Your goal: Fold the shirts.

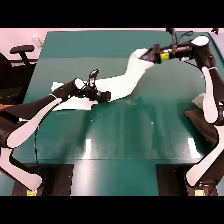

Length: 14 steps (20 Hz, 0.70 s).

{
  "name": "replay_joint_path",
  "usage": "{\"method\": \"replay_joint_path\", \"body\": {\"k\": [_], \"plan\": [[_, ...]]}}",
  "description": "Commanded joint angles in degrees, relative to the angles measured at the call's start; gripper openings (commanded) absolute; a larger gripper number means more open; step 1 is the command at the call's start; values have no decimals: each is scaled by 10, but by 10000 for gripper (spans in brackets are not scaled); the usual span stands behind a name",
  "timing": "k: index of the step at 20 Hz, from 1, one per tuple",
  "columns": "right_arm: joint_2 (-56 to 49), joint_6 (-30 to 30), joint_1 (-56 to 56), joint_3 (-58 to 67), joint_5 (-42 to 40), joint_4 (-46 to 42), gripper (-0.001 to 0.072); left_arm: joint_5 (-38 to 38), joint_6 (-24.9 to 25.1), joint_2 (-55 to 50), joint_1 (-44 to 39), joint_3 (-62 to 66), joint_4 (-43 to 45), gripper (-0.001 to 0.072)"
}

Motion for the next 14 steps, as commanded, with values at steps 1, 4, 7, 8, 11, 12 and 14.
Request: {"method": "replay_joint_path", "body": {"k": [1,4,7,8,11,12,14], "plan": [[34,30,83,5,-62,5,14,-6,0,0,0,0,6,20],[39,57,147,5,-114,6,15,-8,0,0,0,0,12,20],[39,59,195,5,-151,2,15,-17,0,0,0,0,16,20],[39,62,207,5,-164,2,15,-17,0,0,0,0,16,20],[39,61,223,5,-181,0,15,-26,2,0,0,0,16,20],[39,61,223,4,-181,0,15,-33,2,0,2,1,14,21],[39,57,214,4,-179,-14,15,-56,14,4,13,2,15,21]]}}
